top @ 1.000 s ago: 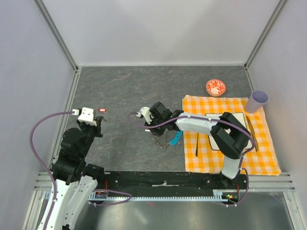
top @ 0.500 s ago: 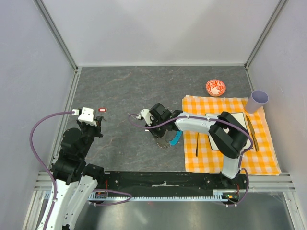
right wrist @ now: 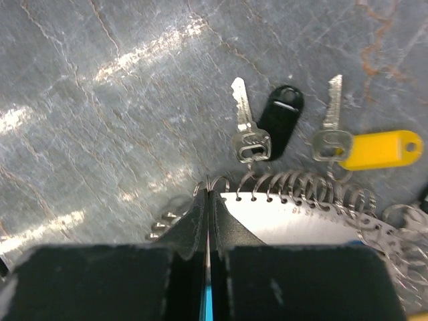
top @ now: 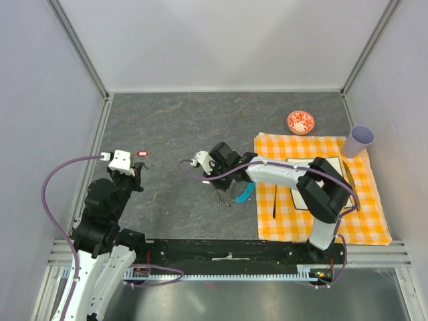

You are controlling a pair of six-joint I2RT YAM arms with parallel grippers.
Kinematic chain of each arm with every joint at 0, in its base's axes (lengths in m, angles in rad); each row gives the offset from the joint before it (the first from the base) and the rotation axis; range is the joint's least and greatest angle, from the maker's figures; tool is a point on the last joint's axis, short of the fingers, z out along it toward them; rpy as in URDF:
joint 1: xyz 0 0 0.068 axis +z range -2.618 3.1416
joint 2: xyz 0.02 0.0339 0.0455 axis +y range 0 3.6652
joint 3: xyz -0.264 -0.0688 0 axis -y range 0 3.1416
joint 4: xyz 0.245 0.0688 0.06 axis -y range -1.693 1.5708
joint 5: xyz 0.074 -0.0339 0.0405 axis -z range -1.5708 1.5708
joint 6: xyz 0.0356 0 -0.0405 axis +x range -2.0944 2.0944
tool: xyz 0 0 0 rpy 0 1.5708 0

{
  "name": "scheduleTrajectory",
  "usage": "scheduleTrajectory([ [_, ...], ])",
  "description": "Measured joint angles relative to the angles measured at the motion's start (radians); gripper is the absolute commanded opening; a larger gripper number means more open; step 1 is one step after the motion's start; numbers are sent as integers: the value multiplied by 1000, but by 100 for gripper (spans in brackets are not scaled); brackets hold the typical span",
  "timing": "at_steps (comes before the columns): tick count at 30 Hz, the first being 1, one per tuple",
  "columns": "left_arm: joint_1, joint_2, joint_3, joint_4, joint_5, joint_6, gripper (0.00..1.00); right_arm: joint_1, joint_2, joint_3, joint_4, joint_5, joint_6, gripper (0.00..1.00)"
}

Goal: Put the keys on the keyring

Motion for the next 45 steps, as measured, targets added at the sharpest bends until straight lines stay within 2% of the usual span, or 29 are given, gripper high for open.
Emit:
scheduleTrajectory([
  [5, 0, 0, 0, 0, 0, 0, 2, 16, -103, -21, -6, 67, -78, 0],
  [10, 0, -7, 0, 0, 0, 0, 2, 68, -215, -105, 94, 150, -207, 0],
  [15, 0, -9, 0, 2, 0, 0, 2, 89, -220, -168, 172, 154, -267, 0],
  [21, 0, -11, -2, 4, 0, 0, 2, 89, -179, -221, 256, 113, -253, 1],
  [25, 0, -11, -3, 6, 0, 0, 2, 89, -138, -244, 284, 95, -224, 9],
  [35, 0, -11, -5, 7, 1, 0, 2, 90, -119, -245, 260, 67, -164, 39],
  [45, 0, -11, -5, 7, 2, 0, 2, 90, -136, -245, 197, 60, -139, 41],
])
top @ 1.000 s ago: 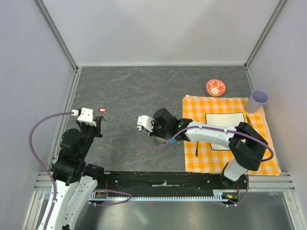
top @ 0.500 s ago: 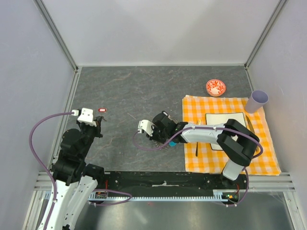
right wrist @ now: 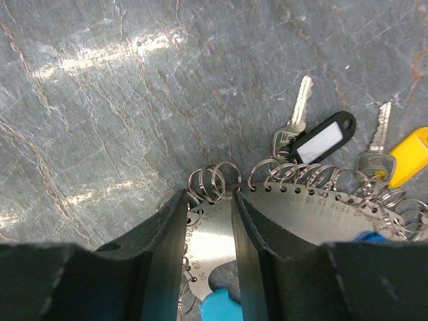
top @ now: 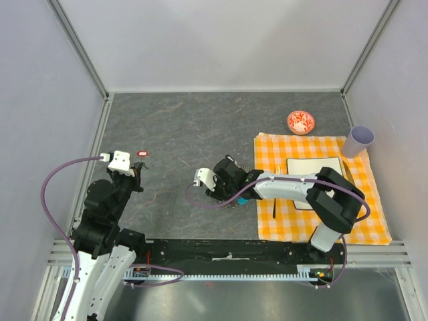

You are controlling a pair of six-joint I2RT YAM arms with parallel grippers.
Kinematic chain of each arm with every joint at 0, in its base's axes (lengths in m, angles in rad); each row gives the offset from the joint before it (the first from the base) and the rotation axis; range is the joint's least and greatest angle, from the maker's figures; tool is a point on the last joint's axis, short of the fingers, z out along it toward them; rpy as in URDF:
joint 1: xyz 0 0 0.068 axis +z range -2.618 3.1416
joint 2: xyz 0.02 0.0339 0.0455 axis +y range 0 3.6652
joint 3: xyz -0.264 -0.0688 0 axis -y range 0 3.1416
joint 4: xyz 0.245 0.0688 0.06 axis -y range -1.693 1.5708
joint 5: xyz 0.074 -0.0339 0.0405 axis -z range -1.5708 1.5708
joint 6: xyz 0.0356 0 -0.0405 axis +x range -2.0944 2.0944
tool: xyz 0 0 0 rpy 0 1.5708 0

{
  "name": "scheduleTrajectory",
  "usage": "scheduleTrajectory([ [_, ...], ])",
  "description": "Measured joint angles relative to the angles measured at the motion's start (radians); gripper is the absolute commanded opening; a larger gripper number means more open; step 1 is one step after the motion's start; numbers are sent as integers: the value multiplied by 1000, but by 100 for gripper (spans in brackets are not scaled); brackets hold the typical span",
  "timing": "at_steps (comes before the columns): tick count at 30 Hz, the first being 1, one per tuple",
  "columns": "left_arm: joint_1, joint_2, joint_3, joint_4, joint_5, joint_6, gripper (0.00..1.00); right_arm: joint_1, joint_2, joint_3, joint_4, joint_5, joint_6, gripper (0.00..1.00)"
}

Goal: Put the keys on the keyring

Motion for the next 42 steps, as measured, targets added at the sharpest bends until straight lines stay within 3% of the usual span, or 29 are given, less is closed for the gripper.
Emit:
scheduleTrajectory([
  [20, 0, 0, 0, 0, 16, 0, 2, 15, -40, 48, -66, 40, -113, 40],
  [26, 0, 0, 0, 0, 18, 0, 2, 17, -4, 48, -66, 40, -131, 35],
  [34, 0, 0, 0, 0, 18, 0, 2, 17, 23, 48, -62, 55, -131, 21],
  [42, 0, 0, 0, 0, 18, 0, 2, 16, 23, 59, -48, 71, -120, 18],
])
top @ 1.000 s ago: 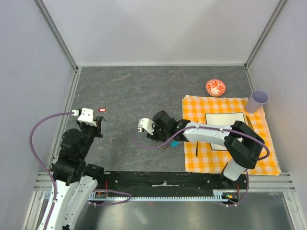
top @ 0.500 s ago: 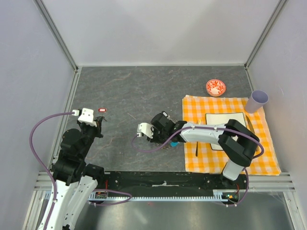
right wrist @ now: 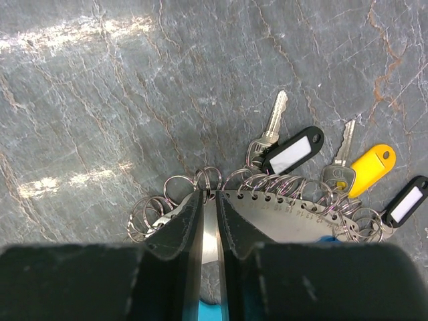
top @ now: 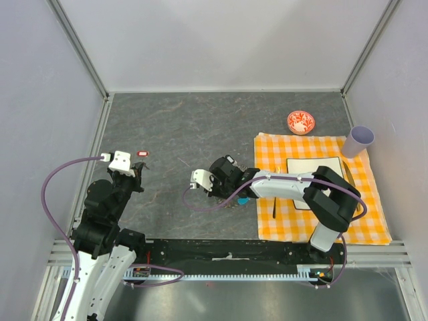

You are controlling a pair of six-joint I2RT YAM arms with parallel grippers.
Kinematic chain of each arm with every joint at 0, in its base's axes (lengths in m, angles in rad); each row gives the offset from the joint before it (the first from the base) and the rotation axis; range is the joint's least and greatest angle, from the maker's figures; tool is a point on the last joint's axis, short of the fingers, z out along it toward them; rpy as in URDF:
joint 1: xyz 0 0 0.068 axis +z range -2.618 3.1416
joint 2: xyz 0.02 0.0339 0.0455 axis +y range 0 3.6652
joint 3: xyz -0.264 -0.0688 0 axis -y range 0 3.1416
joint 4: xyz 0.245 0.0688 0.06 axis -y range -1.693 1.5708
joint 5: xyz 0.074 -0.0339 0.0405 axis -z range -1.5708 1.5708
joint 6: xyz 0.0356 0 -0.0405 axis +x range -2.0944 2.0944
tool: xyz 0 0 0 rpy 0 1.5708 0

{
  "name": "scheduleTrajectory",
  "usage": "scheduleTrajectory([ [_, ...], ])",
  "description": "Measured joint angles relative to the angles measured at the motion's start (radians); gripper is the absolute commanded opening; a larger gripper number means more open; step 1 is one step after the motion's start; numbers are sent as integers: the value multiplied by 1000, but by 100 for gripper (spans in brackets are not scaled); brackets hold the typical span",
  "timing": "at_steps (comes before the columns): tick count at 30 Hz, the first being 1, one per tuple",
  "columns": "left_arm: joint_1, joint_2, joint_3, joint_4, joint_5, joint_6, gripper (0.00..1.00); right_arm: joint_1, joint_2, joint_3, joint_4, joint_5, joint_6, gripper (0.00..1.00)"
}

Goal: Put the keys on the keyring

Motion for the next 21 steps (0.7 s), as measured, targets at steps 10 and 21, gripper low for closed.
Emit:
scheduleTrajectory([
  [10, 0, 0, 0, 0, 0, 0, 2, -2, 0, 2, 3, 3, 18, 18],
  [21, 0, 0, 0, 0, 0, 0, 2, -8, 16, 2, 11, 0, 29, 2],
])
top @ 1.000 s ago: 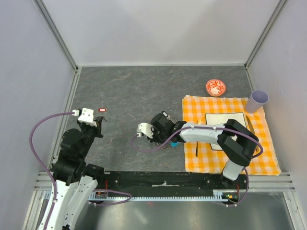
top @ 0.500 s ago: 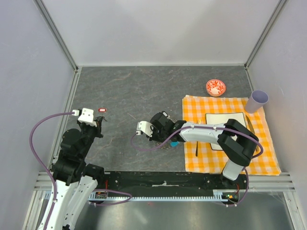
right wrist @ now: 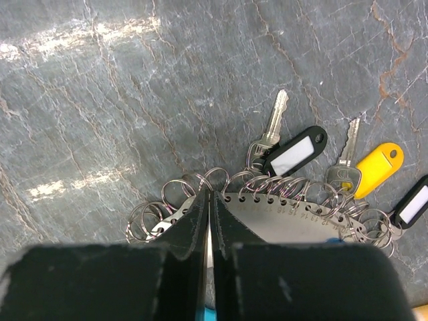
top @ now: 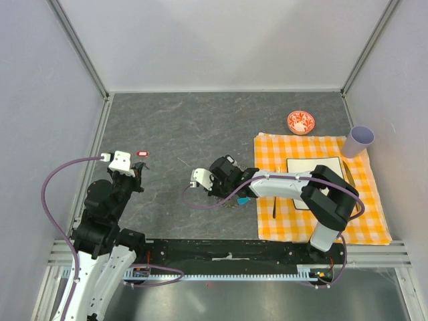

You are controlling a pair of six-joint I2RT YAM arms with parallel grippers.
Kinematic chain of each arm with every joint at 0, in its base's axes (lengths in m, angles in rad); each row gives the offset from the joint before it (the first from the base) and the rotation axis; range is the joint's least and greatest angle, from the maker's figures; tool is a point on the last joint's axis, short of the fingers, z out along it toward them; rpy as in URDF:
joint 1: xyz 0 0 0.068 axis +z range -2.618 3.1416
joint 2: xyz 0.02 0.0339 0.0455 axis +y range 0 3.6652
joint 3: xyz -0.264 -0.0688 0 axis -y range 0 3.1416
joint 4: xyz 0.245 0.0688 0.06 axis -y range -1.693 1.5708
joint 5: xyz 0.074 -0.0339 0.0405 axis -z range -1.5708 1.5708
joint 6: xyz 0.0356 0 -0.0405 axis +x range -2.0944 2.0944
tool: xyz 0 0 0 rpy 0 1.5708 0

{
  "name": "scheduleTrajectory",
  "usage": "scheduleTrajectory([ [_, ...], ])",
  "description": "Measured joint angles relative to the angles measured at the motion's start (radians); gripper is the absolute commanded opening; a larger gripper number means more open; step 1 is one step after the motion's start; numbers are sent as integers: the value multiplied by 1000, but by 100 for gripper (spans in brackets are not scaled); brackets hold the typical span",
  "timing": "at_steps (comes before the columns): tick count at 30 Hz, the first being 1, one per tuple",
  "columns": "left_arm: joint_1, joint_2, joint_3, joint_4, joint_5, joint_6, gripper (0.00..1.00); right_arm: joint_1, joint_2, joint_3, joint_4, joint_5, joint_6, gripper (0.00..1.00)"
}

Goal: Put the keys on the keyring

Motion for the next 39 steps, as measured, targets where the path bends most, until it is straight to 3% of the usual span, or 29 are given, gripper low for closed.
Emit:
scheduleTrajectory([
  [16, 0, 0, 0, 0, 0, 0, 2, 5, -14, 71, -77, 16, -17, 0],
  [23, 0, 0, 0, 0, 0, 0, 2, 5, -22, 90, -96, 27, -20, 15],
  [32, 0, -2, 0, 0, 0, 0, 2, -100, -29, 10, 4, -56, 101, 30],
  [39, 0, -2, -1, 0, 0, 0, 2, -49, -42, 2, 80, 80, 243, 34],
])
